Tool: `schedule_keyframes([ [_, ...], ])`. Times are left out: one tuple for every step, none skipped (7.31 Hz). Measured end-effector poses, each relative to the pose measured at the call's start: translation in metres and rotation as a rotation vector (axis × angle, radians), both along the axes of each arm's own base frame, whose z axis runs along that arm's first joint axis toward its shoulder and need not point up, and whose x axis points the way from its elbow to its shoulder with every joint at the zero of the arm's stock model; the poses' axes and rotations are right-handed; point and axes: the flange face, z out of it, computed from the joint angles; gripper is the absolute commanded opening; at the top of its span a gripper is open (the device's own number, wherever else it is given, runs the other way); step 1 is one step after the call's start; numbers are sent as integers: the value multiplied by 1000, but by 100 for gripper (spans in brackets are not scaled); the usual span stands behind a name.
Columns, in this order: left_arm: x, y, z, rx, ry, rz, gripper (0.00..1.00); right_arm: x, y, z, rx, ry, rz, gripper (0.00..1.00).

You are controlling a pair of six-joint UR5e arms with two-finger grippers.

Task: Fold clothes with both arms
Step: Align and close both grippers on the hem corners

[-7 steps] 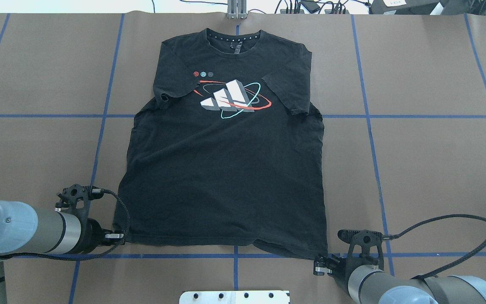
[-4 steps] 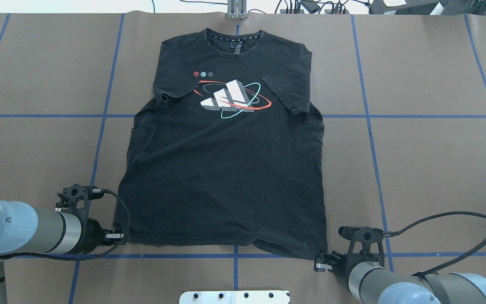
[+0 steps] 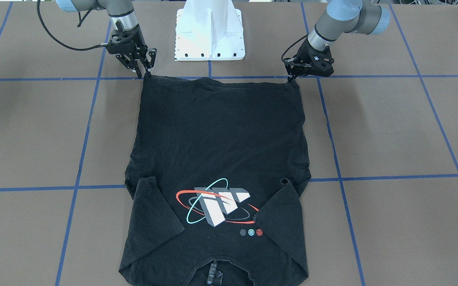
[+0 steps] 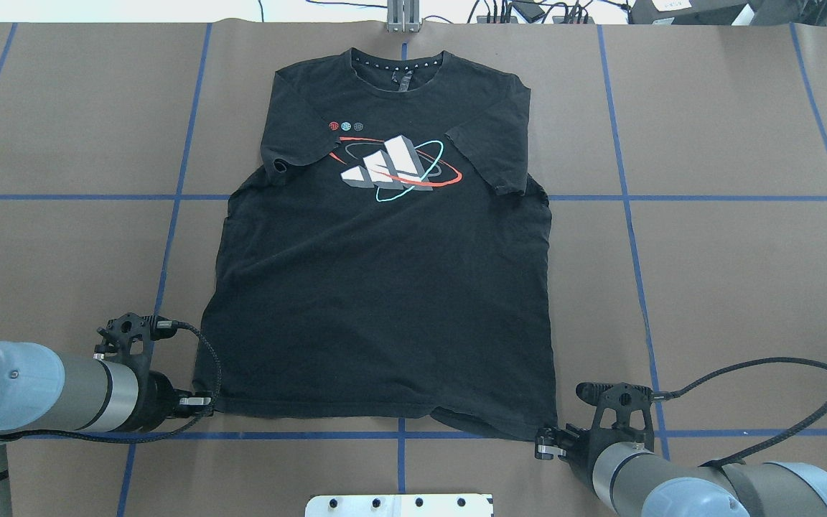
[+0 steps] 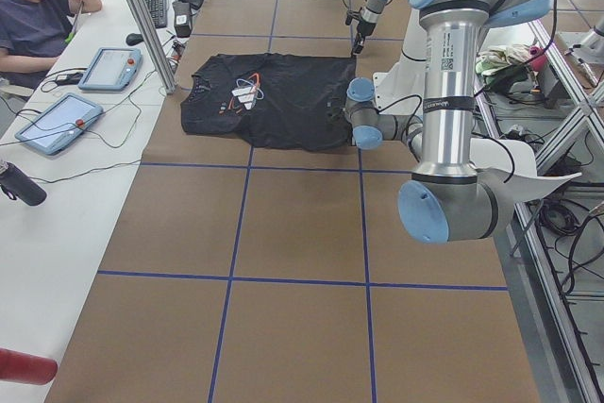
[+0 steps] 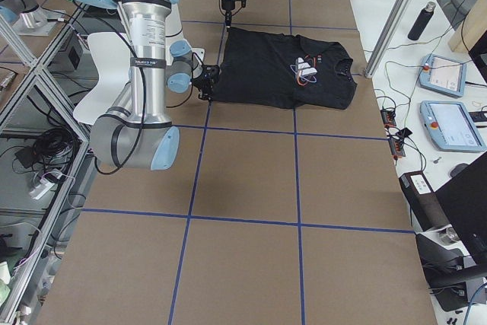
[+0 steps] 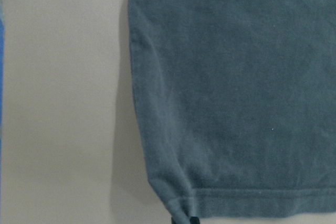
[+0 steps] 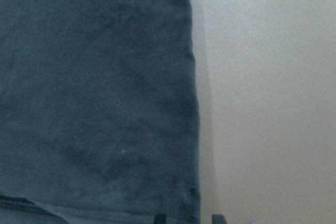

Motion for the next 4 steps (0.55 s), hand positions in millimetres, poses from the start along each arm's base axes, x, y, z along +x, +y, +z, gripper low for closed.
schedule_keyframes([
  [0,0,0,-1,0,1,0,-4,-1,0,0,0,1,27],
  [0,0,0,-1,-1,1,0,-6,-1,-1,0,-1,3,0],
  [0,0,0,-1,-1,0,0,-6,-3,-2,0,-2,5,0],
  [0,0,0,0,-1,0,0,-5,-4,-3,0,-5,6,0],
])
